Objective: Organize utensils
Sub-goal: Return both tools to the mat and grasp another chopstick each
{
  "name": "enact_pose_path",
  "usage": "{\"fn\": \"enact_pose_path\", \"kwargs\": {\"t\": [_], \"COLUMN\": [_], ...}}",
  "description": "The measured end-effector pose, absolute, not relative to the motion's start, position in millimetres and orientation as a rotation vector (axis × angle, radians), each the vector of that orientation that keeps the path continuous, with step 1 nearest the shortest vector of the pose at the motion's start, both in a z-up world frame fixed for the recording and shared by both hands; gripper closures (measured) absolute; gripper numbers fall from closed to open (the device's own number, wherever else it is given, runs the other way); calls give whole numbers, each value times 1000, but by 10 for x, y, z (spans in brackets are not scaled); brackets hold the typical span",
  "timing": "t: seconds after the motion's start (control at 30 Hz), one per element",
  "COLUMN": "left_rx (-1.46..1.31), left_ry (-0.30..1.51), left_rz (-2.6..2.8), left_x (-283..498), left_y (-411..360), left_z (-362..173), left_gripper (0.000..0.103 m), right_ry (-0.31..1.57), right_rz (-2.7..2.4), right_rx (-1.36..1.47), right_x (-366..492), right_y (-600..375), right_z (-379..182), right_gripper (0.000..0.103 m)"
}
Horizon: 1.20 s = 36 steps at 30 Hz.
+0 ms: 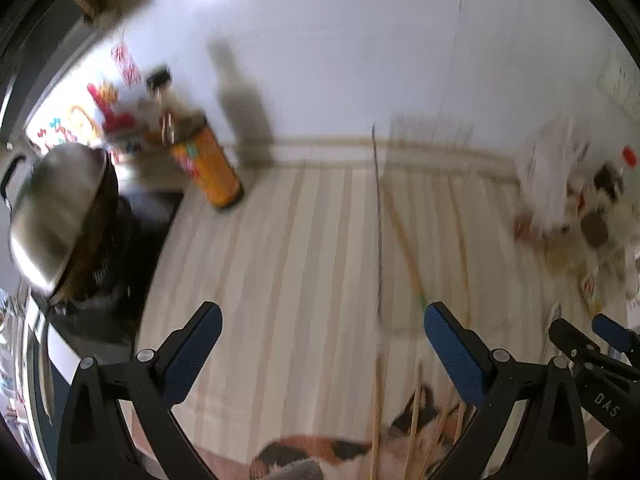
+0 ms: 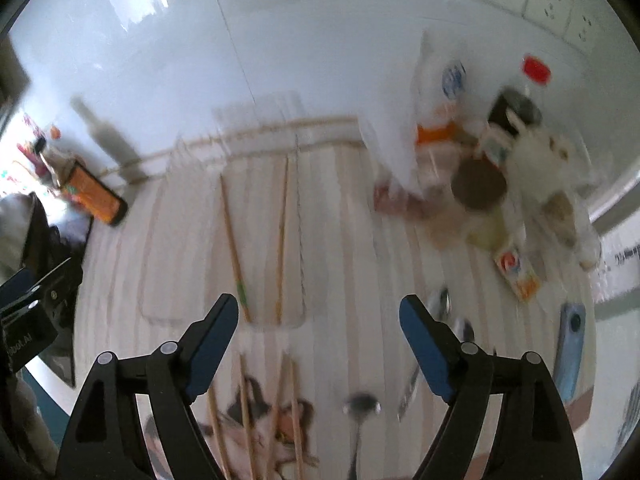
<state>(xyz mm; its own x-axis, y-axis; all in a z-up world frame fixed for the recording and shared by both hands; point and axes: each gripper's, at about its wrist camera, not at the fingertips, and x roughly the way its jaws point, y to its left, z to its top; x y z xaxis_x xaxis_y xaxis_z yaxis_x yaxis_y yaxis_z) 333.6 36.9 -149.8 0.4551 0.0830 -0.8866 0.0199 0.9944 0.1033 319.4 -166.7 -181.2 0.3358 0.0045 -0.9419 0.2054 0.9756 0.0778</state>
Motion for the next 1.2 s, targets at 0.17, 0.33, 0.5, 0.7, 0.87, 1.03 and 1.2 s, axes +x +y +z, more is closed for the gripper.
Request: {"fn": "enact_pose_path", "kwargs": {"t": [0.17,0.33,0.5,0.7,0.87,1.03,1.2], "left_rx": [113,83,91,74,120,137,151], "left_ry": [1239,1406,1494,1534,1519,1515,1516], "left_rz": [50,10,-36,-104,-113,-125,-113], "left_x": [3039,2787,2623,2553,2538,2575,2576], "left_y": [433,416,327,198,108,85,246], "left_z": [-2065,-2642,-3028,-3178,-3173,-3128,-3053], "left_gripper": [1,19,32,48,62,97,98], "right_ry": [1360,1489,1548,1561,1569,1582,1607], "right_rz": [-113,-91,-106,-123,-129,-120,-88], "right_rx": [266,282,285,286,286,279,259], "right_x": [2824,2527,2382,2344,2343,2343,2323], "right_y": [-1634,-1558,-1545,-1585,-1566,-1465,-1277], "right_z": [-2267,-2754,-3009,-3064,-3075,-3113,-3178], "right_gripper": [56,68,68,68,68,68,68]}}
